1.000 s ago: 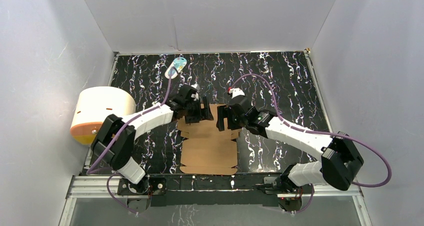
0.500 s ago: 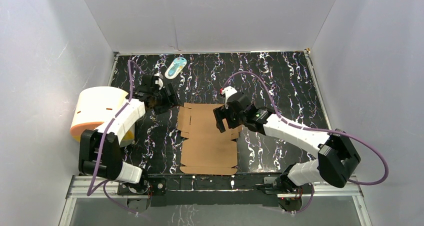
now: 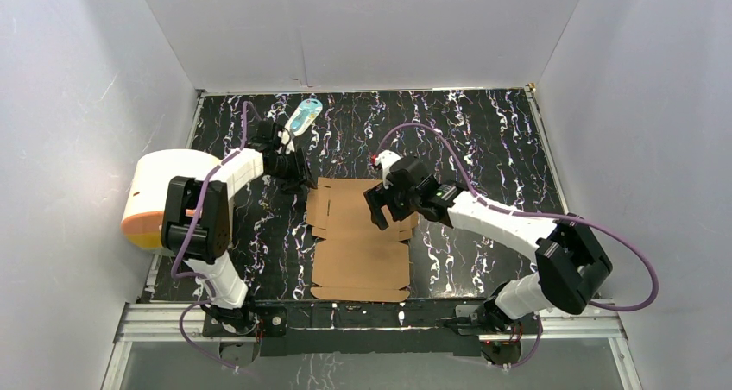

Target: Fold the paper box

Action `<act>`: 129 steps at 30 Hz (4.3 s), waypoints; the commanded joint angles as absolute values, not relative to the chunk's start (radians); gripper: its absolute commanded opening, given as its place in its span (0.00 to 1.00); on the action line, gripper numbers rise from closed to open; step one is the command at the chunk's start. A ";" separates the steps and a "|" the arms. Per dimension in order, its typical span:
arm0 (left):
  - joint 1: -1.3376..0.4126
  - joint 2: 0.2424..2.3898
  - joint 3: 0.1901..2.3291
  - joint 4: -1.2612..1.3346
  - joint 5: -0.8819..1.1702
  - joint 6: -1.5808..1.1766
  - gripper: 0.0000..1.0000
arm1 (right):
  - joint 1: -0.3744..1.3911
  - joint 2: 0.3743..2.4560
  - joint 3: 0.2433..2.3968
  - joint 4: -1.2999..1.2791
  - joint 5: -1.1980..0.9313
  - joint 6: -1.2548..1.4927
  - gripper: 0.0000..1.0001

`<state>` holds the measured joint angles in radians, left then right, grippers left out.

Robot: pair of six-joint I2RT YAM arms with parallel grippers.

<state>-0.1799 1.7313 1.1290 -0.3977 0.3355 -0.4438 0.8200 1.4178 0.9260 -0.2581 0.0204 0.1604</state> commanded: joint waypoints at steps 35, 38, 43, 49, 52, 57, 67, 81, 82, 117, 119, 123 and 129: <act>-0.210 1.537 1.027 -0.284 0.468 -0.219 0.00 | 0.518 2.019 1.572 -0.368 -0.592 -0.329 0.83; -0.210 1.516 1.019 -0.270 0.470 -0.215 0.00 | 0.518 2.050 1.600 -0.409 -0.630 -0.345 0.78; -0.210 1.497 1.012 -0.259 0.474 -0.209 0.00 | 0.518 2.073 1.604 -0.418 -0.689 -0.370 0.70; -0.210 1.484 1.008 -0.248 0.490 -0.212 0.00 | 0.517 2.099 1.623 -0.442 -0.751 -0.397 0.54; -0.210 1.485 1.004 -0.244 0.491 -0.219 0.00 | 0.517 2.113 1.643 -0.468 -0.768 -0.406 0.39; -0.210 1.488 1.003 -0.248 0.463 -0.232 0.00 | 0.517 2.094 1.649 -0.517 -0.766 -0.449 0.16; -0.186 1.504 1.006 -0.257 0.401 -0.310 0.05 | 0.531 1.946 1.562 -0.474 -0.671 -0.511 0.00; -0.155 1.520 1.060 -0.244 0.354 -0.403 0.47 | 0.577 1.821 1.586 -0.507 -0.561 -0.579 0.00; -0.155 1.520 1.069 -0.238 0.359 -0.412 0.50 | 0.581 1.817 1.598 -0.518 -0.550 -0.587 0.00; -0.158 1.466 1.170 -0.152 0.357 -0.528 0.67 | 0.699 1.728 1.635 -0.545 -0.289 -0.859 0.00; -0.158 1.457 1.171 -0.161 0.323 -0.510 0.67 | 0.706 1.730 1.637 -0.543 -0.268 -0.866 0.00; -0.159 1.451 1.167 -0.164 0.328 -0.488 0.66 | 0.715 1.724 1.624 -0.519 -0.213 -0.878 0.00; -0.197 1.434 1.118 -0.162 0.296 -0.492 0.63 | 0.740 1.699 1.569 -0.436 -0.136 -0.919 0.00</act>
